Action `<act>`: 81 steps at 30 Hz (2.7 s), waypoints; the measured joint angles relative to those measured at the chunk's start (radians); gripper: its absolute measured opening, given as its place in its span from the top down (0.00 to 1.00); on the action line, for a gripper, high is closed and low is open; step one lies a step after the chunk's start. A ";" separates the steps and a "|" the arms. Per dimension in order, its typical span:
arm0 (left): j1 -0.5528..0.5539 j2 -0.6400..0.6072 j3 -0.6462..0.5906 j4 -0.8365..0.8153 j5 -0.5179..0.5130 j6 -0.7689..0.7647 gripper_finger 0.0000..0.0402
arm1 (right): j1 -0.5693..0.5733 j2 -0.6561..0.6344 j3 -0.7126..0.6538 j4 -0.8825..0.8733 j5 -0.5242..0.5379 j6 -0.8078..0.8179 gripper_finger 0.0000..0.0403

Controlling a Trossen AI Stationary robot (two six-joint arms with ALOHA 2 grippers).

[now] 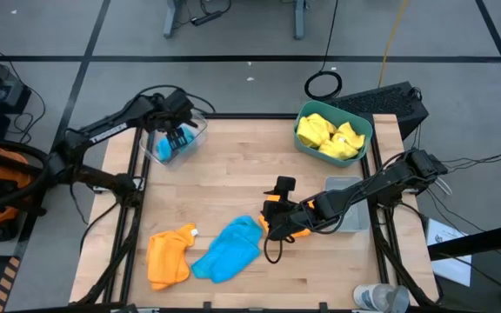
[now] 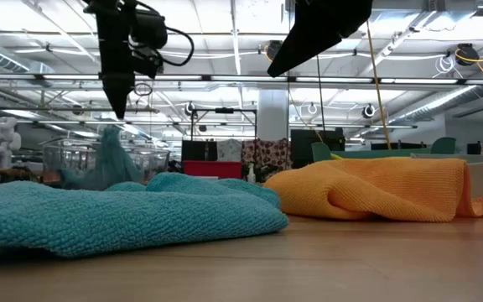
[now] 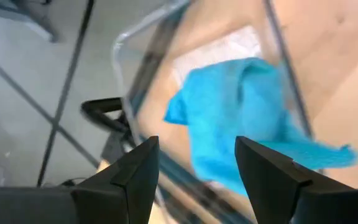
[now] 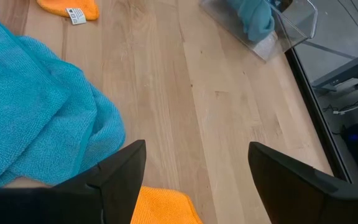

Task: Sort microfiber towel by color & place in baskets
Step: Put the top blue towel into the transparent bin

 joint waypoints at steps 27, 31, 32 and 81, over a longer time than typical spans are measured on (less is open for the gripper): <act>-0.038 -0.058 -0.286 0.157 0.184 -0.071 0.57 | 0.000 0.000 0.000 0.015 0.003 0.004 0.32; -0.037 -0.069 -0.290 0.180 0.212 -0.071 0.64 | 0.000 0.000 0.000 0.016 0.003 0.004 0.32; -0.037 -0.075 -0.291 0.178 0.221 -0.071 0.65 | 0.000 0.000 0.000 0.015 0.003 0.004 0.32; 0.179 -0.220 -0.421 0.344 0.260 0.008 0.67 | -0.005 0.000 -0.001 0.083 -0.002 0.011 0.32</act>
